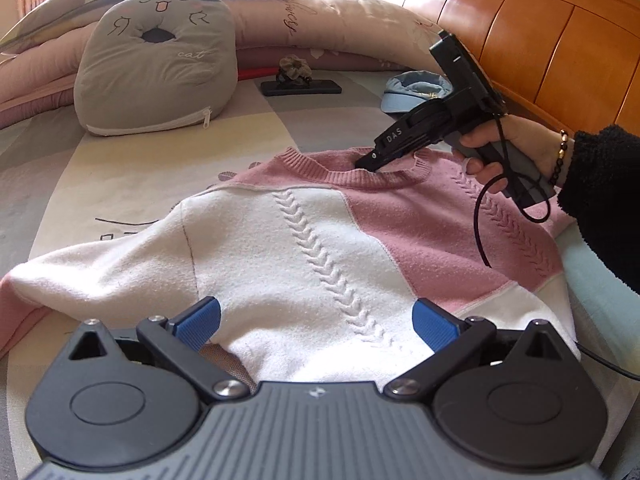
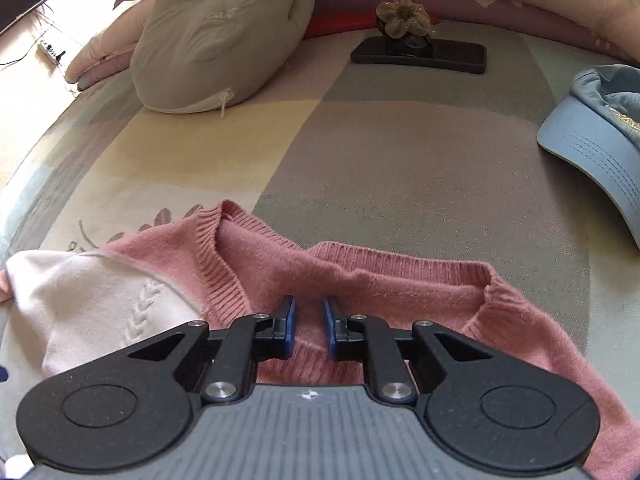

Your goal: Fold clothes

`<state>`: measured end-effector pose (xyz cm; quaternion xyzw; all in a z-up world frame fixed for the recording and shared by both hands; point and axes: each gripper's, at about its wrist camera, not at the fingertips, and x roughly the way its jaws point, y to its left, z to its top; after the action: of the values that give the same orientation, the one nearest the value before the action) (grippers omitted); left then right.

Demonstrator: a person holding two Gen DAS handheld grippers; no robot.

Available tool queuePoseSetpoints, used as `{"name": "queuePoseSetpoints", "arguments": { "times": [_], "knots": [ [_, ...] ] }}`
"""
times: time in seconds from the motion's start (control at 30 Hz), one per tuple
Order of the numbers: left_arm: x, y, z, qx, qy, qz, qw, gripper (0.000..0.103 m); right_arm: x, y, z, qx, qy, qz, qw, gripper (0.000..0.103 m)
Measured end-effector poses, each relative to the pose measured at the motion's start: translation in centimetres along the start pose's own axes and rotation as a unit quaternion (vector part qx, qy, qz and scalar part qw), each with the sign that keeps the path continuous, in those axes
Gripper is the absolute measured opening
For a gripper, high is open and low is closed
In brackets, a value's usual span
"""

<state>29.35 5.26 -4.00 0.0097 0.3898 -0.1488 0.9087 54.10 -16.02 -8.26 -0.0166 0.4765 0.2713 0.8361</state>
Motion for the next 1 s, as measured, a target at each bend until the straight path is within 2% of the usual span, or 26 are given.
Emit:
{"name": "queuePoseSetpoints", "arguments": {
  "times": [0.1,0.27,0.3,0.43,0.53,0.57,0.63,0.77,0.83,0.87,1.0],
  "knots": [
    [0.6,1.0,0.4,0.008,-0.003,-0.003,1.0,0.102,0.7,0.9,0.7,-0.02,-0.033,-0.028,0.999,0.015],
    [2.8,3.3,3.0,0.031,-0.011,-0.047,0.9984,0.102,1.2,1.6,1.3,-0.032,-0.047,-0.032,0.998,0.017],
    [3.4,3.6,3.6,0.037,-0.01,-0.057,0.9976,0.102,1.1,1.7,1.5,-0.035,-0.042,-0.028,0.998,0.017],
    [5.8,4.0,5.8,0.054,-0.013,-0.085,0.9948,0.101,1.1,2.2,2.3,-0.046,0.024,0.011,0.999,0.022],
    [7.2,3.9,6.5,0.045,-0.01,-0.109,0.993,0.101,2.1,3.2,2.3,-0.069,0.04,0.007,0.997,0.024],
    [7.5,4.0,6.7,0.036,-0.004,-0.114,0.9928,0.101,2.2,3.3,2.5,-0.073,0.024,-0.001,0.997,0.023],
    [7.7,4.2,7.6,0.022,0.018,-0.112,0.9933,0.101,2.3,3.5,2.8,-0.078,-0.002,-0.018,0.997,0.024],
    [7.0,4.9,9.7,0.01,0.061,-0.096,0.9935,0.101,0.0,3.1,3.5,-0.066,-0.006,-0.049,0.997,0.026],
    [6.2,5.5,10.8,-0.006,0.077,-0.094,0.9926,0.101,-2.3,2.1,3.3,-0.034,0.003,-0.04,0.999,0.03],
    [5.8,5.8,11.3,-0.013,0.086,-0.093,0.9919,0.101,-3.4,1.6,2.9,-0.023,0.011,-0.047,0.999,0.033],
    [5.0,5.7,12.5,-0.036,0.108,-0.08,0.9902,0.101,-8.1,-0.4,-0.5,0.03,0.044,-0.094,0.994,0.034]
  ]
}}
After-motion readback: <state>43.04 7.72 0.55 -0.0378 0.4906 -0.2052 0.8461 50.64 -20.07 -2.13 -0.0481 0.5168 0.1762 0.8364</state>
